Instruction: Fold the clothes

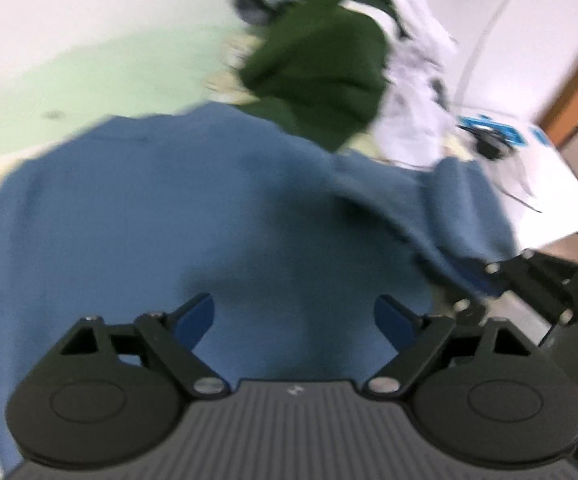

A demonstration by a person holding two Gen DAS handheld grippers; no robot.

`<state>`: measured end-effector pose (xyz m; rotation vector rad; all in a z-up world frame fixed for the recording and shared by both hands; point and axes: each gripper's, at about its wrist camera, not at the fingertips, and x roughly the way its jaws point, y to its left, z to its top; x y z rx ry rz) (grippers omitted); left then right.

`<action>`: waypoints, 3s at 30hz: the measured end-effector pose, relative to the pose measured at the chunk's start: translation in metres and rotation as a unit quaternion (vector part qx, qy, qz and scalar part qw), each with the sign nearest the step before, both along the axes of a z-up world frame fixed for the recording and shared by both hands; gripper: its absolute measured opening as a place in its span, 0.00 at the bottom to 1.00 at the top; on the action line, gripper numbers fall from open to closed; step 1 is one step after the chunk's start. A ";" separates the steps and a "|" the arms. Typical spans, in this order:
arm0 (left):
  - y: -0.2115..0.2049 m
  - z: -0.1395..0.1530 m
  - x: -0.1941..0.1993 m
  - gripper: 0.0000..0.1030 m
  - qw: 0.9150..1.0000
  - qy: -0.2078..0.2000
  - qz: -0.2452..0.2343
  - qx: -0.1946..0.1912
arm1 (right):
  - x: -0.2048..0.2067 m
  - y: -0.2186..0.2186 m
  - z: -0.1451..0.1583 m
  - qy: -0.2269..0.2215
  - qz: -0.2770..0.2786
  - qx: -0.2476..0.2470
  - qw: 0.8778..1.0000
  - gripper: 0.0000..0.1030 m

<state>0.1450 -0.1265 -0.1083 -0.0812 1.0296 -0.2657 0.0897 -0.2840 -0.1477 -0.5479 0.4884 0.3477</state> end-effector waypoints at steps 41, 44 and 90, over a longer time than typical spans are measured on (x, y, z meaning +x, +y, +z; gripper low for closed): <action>-0.062 -0.021 0.063 0.00 0.994 0.025 0.013 -0.105 | 0.002 -0.004 -0.001 0.008 -0.062 0.047 0.997 0.07; -0.061 0.000 0.055 0.00 0.995 -0.024 0.015 -0.101 | -0.003 -0.003 0.008 -0.008 -0.073 0.059 0.996 0.10; 0.176 0.127 0.002 0.00 0.966 -0.234 0.105 -0.005 | -0.033 0.061 0.030 0.128 -0.153 0.202 0.959 0.46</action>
